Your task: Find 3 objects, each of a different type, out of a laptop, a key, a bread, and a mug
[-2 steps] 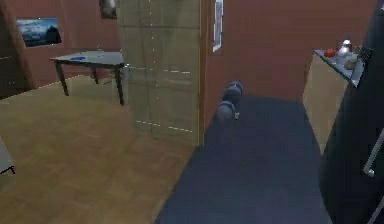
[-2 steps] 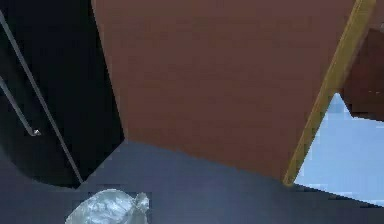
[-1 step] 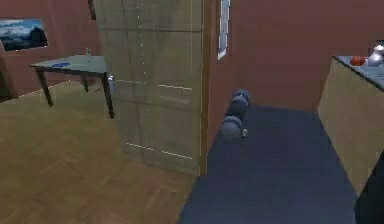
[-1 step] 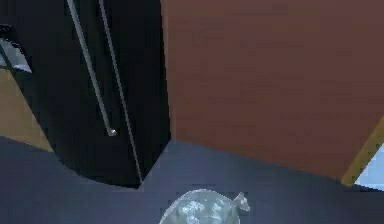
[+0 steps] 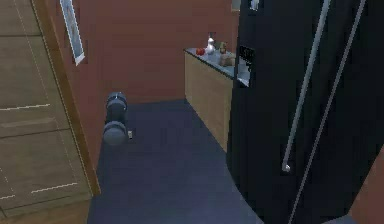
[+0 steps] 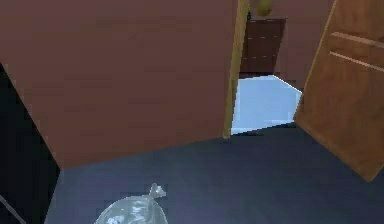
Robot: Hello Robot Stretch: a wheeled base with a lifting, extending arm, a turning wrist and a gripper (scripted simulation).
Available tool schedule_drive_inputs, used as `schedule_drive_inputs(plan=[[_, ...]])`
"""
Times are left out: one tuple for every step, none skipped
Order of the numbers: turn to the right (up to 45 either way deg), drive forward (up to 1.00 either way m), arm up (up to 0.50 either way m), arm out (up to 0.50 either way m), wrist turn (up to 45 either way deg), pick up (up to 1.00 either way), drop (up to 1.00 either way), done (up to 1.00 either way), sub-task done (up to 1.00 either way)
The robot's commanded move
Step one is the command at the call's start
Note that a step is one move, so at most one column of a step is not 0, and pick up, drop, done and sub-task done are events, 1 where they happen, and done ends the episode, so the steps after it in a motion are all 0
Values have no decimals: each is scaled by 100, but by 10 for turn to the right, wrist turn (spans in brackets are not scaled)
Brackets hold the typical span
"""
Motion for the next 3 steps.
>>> schedule_drive_inputs(plan=[[0,45,0,0,0,0,0,0,0],[0,95,0,0,0,0,0,0,0],[240,0,0,0,0,0,0,0,0]])
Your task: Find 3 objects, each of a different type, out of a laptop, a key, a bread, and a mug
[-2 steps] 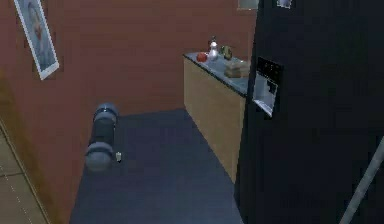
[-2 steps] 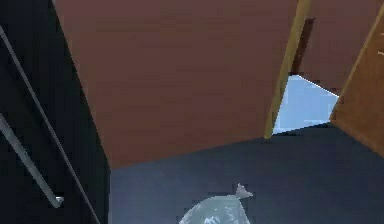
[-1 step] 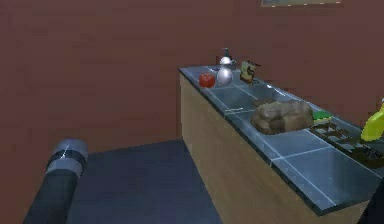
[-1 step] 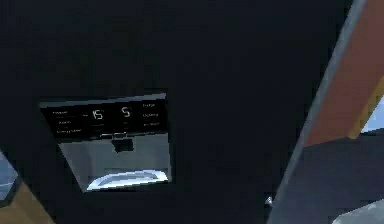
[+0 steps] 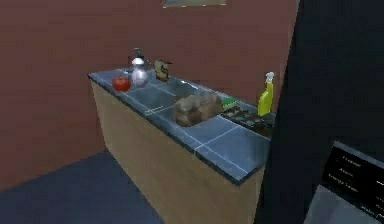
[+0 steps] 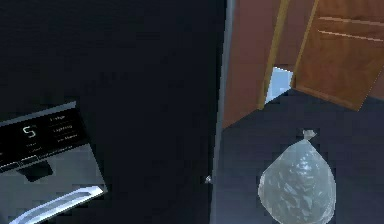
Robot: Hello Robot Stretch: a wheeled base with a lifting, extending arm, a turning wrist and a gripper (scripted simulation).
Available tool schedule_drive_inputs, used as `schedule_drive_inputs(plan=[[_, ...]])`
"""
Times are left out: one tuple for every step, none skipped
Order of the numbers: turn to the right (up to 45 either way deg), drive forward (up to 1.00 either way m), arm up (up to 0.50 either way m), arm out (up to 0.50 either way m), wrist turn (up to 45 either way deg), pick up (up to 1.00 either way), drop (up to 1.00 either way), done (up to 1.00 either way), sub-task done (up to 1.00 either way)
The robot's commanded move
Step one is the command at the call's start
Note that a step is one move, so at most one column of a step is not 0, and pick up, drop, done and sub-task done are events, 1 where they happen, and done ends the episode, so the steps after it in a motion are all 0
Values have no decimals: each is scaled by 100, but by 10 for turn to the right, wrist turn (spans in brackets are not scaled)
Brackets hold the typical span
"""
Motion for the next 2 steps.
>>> schedule_drive_inputs(plan=[[0,0,0,0,0,0,0,0,100],[-450,0,0,0,0,0,0,0,0]])
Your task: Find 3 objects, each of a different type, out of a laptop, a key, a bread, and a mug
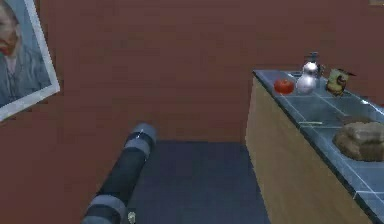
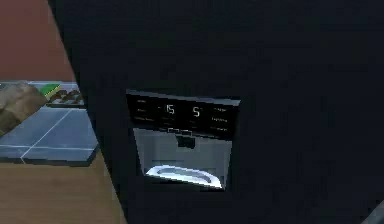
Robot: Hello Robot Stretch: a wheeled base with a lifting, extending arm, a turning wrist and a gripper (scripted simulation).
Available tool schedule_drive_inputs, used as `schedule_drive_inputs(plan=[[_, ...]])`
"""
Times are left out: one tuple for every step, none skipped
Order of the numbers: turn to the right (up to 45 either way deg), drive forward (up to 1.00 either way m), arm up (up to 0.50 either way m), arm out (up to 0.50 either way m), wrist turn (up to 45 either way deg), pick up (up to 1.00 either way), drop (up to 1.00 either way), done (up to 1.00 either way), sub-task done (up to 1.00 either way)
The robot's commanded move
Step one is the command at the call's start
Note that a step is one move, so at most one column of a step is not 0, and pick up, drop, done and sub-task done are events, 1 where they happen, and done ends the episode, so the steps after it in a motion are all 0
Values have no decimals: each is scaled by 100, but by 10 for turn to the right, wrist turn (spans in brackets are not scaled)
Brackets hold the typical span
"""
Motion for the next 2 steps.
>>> schedule_drive_inputs(plan=[[-450,0,0,0,0,0,0,0,0],[-360,0,0,0,0,0,0,0,0]])
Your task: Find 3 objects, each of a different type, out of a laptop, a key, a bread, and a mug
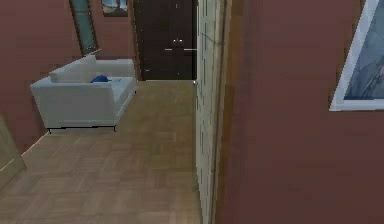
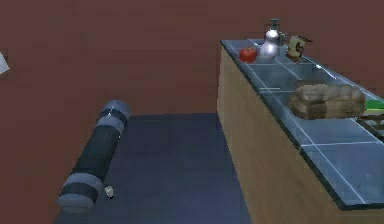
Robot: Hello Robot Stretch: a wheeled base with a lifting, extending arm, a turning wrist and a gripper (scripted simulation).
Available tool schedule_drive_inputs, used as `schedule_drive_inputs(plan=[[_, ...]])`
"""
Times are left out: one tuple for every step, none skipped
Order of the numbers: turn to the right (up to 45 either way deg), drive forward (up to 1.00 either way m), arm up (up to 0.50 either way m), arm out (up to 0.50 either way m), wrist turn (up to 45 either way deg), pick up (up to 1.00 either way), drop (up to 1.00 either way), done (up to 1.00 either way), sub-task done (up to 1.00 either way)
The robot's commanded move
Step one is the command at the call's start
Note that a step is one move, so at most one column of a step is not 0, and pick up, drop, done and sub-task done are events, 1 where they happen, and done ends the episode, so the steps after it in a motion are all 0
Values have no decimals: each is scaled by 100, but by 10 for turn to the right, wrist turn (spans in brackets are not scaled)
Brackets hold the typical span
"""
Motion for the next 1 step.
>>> schedule_drive_inputs(plan=[[0,5,0,0,0,0,0,0,0]])
